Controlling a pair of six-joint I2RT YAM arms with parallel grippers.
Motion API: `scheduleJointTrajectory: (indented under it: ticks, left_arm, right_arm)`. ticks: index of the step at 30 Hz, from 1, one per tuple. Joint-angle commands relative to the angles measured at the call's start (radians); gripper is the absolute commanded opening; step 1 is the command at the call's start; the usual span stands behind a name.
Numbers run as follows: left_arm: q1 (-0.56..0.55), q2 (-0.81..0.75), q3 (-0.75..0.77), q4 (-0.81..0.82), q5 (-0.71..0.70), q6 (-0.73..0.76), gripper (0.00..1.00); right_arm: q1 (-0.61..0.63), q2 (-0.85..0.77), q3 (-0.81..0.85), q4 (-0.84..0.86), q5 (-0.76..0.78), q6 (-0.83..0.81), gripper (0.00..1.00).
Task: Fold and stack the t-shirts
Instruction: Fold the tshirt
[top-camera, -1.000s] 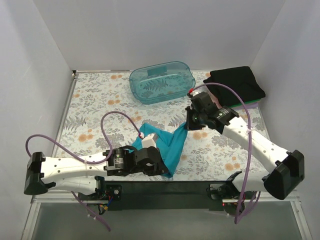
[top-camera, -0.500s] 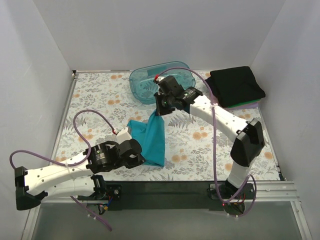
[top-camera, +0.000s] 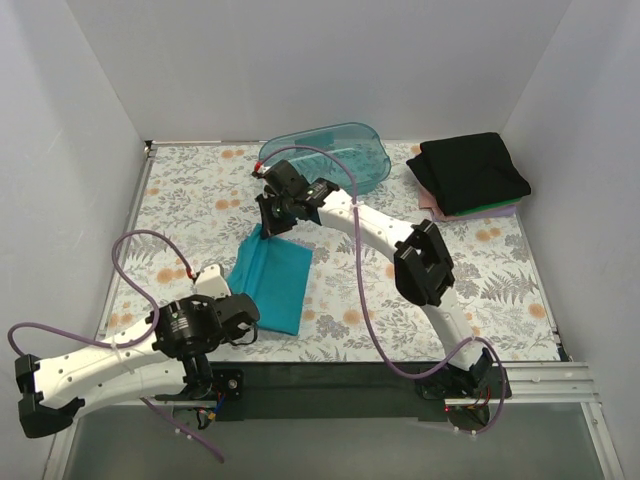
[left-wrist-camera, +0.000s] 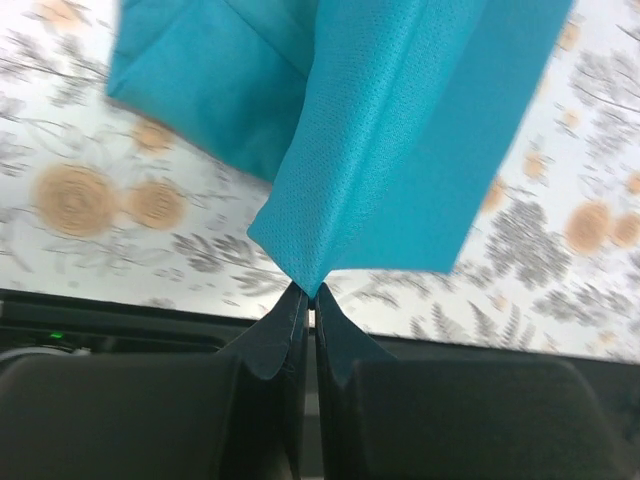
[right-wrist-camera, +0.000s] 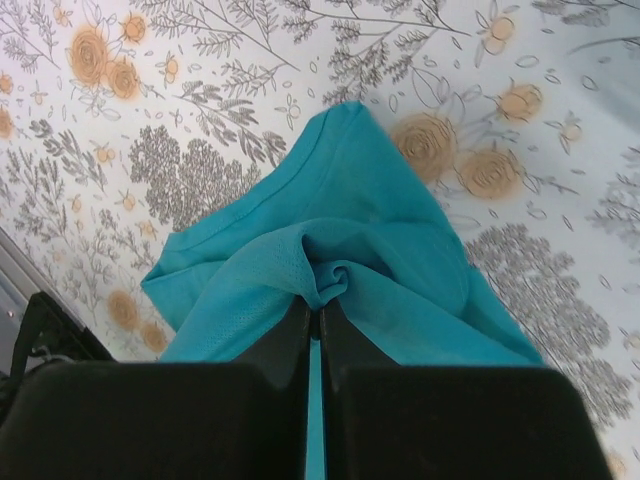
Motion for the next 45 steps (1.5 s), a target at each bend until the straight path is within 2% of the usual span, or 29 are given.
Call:
scheduleJointTrajectory:
  ticks: [1, 4, 5, 7, 8, 9, 12, 20, 24, 29, 33, 36, 41, 45]
  left_arm:
    - [0.013, 0.007, -0.027, -0.126, -0.113, -0.72, 0.0]
    - [0.037, 0.051, -0.044, -0.158, -0.125, -0.782, 0.08]
    - [0.045, 0.074, -0.05, -0.174, -0.121, -0.802, 0.14]
    - [0.074, 0.08, -0.064, -0.201, -0.121, -0.829, 0.39]
    - [0.083, 0.076, -0.065, -0.198, -0.118, -0.827, 0.74]
    - [0.091, 0.073, -0.062, -0.198, -0.122, -0.82, 0.85]
    - [0.103, 0.062, -0.019, -0.2, -0.147, -0.764, 0.96]
    - [0.107, 0.149, 0.105, -0.091, -0.15, -0.547, 0.98]
    - [0.114, 0.214, 0.125, 0.108, -0.093, -0.355, 0.98]
    - [0.172, 0.272, 0.116, 0.26, -0.021, -0.231, 0.98]
    - [0.315, 0.295, 0.052, 0.447, 0.126, -0.096, 0.98]
    - [0.5, 0.306, -0.014, 0.556, 0.218, -0.007, 0.98]
    - [0.642, 0.359, -0.105, 0.572, 0.275, 0.021, 0.98]
    - [0.749, 0.378, -0.153, 0.596, 0.321, 0.067, 0.98]
  right_arm:
    - [-0.012, 0.037, 0.036, 0.169, 0.031, 0.03, 0.01]
    - [-0.013, 0.064, 0.004, 0.279, -0.005, 0.047, 0.01]
    - [-0.012, 0.07, -0.004, 0.311, -0.024, 0.046, 0.01]
    - [-0.013, 0.101, -0.003, 0.351, -0.074, 0.047, 0.19]
    - [-0.013, 0.11, 0.002, 0.354, -0.09, 0.043, 0.53]
    - [-0.013, 0.12, 0.0, 0.357, -0.111, 0.041, 0.65]
    - [-0.013, 0.097, -0.021, 0.361, -0.145, 0.026, 0.98]
    - [-0.013, -0.075, -0.177, 0.394, -0.159, -0.006, 0.98]
    - [-0.025, -0.17, -0.289, 0.411, -0.141, 0.009, 0.98]
    - [-0.068, -0.204, -0.414, 0.425, -0.168, 0.066, 0.98]
    - [-0.074, -0.164, -0.438, 0.457, -0.26, 0.073, 0.98]
    - [-0.076, -0.082, -0.377, 0.46, -0.311, 0.079, 0.98]
    - [-0.09, 0.003, -0.363, 0.46, -0.308, 0.116, 0.98]
    - [-0.096, -0.035, -0.495, 0.469, -0.23, 0.121, 0.99]
